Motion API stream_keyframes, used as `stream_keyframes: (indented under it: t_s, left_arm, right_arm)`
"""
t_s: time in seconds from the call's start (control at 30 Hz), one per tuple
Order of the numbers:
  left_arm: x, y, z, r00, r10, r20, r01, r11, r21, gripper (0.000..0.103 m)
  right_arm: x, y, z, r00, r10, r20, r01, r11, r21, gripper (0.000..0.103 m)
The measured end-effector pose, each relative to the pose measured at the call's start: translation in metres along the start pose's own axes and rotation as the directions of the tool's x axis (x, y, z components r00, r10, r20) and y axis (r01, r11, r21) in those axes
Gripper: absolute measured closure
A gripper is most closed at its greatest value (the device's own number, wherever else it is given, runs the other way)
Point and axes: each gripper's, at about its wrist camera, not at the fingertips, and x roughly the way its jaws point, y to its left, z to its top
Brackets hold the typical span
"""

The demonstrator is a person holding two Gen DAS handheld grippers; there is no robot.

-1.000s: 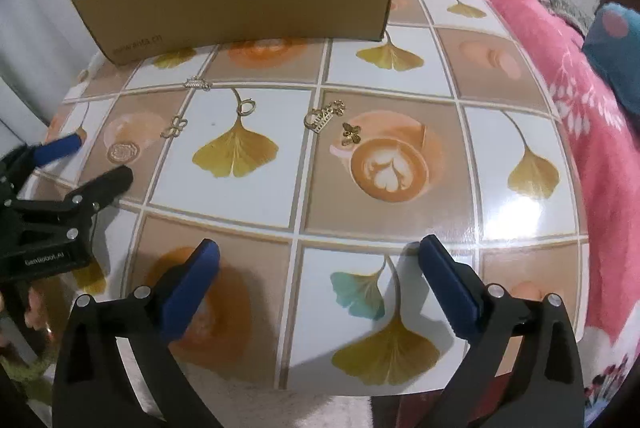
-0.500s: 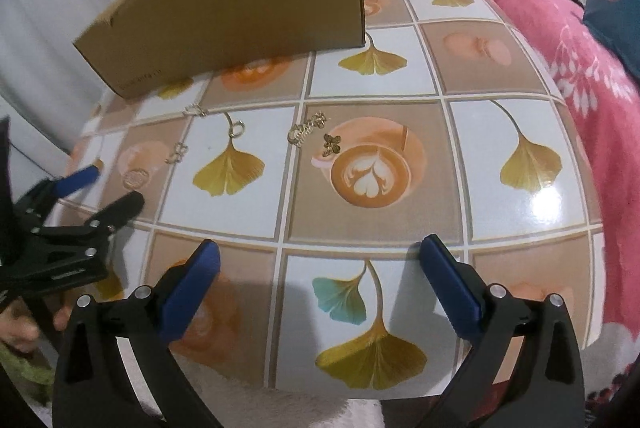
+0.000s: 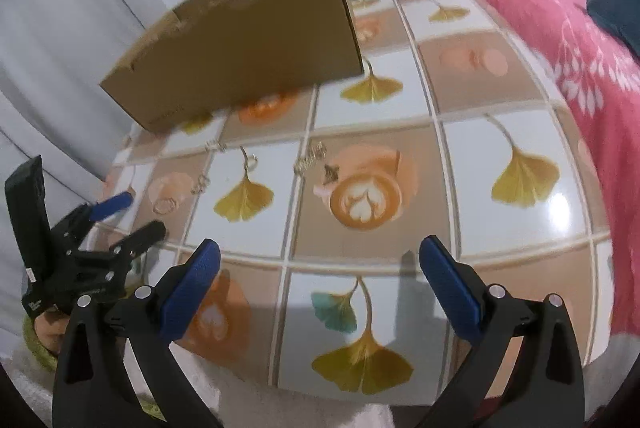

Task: Organize jewelry
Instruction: 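Move both open tools toward the gold chain charm on the table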

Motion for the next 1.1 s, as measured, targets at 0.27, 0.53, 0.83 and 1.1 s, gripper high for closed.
stream_keyframes:
  t_s: [0.27,0.53,0.83,1.1]
  left_arm:
    - [-0.004,-0.032,0.009,0.998,-0.030,0.063,0.022,0.992,0.126,0.008]
    - [0.001,-0.046,0.019,0.996,-0.025,0.090,0.007,0.982,0.190,0.015]
    - [0.022,-0.023,0.046,0.998,-0.015,0.057,0.007,0.991,0.131,0.044]
    - [0.046,-0.028,0.057,0.999,-0.036,0.012,0.033,0.985,0.171,0.064]
  right_arm:
    - [0.005,0.009,0.018,0.999,0.002,0.042,0.001,0.998,-0.065,0.020]
    - [0.015,0.014,0.030,0.999,0.024,0.048,-0.019,0.995,-0.095,0.034]
    - [0.030,0.017,0.036,0.998,0.050,0.033,-0.047,0.995,-0.083,0.046]
    - [0.042,0.012,0.035,0.999,0.052,0.015,-0.051,0.997,-0.059,0.048]
